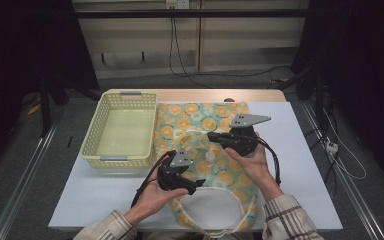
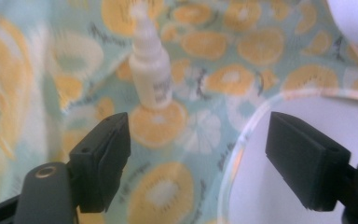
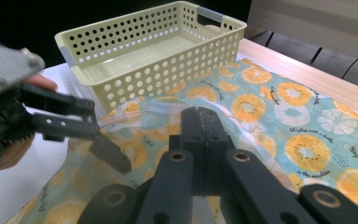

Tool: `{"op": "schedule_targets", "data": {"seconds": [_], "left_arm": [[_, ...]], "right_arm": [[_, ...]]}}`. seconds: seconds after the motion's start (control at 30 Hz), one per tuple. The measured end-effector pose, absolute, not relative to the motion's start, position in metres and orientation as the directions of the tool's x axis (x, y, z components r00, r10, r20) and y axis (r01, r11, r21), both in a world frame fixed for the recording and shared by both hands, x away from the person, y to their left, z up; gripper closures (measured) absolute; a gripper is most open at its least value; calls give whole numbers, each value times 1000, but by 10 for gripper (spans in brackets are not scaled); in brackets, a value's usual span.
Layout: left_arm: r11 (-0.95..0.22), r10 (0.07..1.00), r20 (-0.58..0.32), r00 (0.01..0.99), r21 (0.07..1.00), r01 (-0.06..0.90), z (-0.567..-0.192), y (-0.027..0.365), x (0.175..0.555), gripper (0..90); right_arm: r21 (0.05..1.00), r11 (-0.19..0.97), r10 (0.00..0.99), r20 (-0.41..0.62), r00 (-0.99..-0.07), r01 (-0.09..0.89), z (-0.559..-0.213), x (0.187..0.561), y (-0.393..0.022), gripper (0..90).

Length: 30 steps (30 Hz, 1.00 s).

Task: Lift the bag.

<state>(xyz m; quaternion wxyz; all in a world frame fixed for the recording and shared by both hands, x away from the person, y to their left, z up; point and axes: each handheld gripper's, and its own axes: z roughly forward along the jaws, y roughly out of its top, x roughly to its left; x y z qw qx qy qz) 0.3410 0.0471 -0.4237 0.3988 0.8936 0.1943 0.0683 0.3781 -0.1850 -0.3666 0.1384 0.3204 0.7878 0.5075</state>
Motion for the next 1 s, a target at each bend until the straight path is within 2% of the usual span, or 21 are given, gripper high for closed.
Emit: {"op": "schedule_targets", "data": {"seconds": [0.07, 0.13, 0.23, 0.27, 0.3, 0.33, 0.37, 0.43, 0.5, 0.53, 0.57, 0.67, 0.73, 1.0], "left_arm": [[-614, 380, -59, 923, 730, 299, -430, 48, 338, 204], [-640, 373, -47, 927, 710, 294, -435, 49, 333, 165], [-673, 371, -13, 929, 685, 278, -441, 44, 330, 151], [-665, 340, -50, 939, 693, 278, -443, 43, 331, 125], [-681, 352, -21, 936, 681, 271, -443, 42, 329, 106], [-675, 341, -34, 939, 686, 270, -445, 41, 328, 116], [-704, 355, 12, 935, 661, 259, -445, 41, 327, 142], [-694, 343, -28, 939, 666, 274, -449, 41, 330, 206], [-703, 370, 1, 929, 654, 279, -454, 40, 333, 246], [-693, 357, -25, 934, 663, 283, -457, 39, 337, 268], [-674, 373, -57, 926, 669, 313, -458, 38, 338, 256], [-737, 298, -31, 954, 628, 250, -456, 41, 348, 263], [-705, 322, -75, 944, 647, 292, -457, 38, 348, 280], [-668, 378, -76, 923, 668, 328, -457, 40, 355, 533]], "right_arm": [[888, 278, 644, 111, -757, 367, -367, 379, -184, 900], [887, 279, 642, 111, -759, 367, -367, 379, -183, 900], [886, 279, 645, 113, -756, 371, -368, 378, -184, 900], [886, 276, 648, 114, -753, 372, -368, 378, -185, 900], [886, 274, 651, 116, -750, 375, -369, 378, -185, 900], [885, 275, 651, 115, -750, 375, -369, 378, -186, 900], [885, 278, 651, 112, -751, 373, -369, 378, -186, 900], [886, 276, 649, 114, -753, 372, -369, 378, -185, 900], [885, 283, 644, 111, -757, 370, -370, 379, -183, 900], [883, 289, 641, 108, -760, 369, -370, 378, -183, 900], [884, 290, 640, 107, -761, 368, -371, 378, -182, 900], [884, 294, 637, 101, -764, 363, -370, 377, -181, 900], [885, 293, 638, 100, -764, 361, -369, 377, -181, 900], [884, 300, 637, 93, -765, 358, -370, 377, -178, 900]]}}
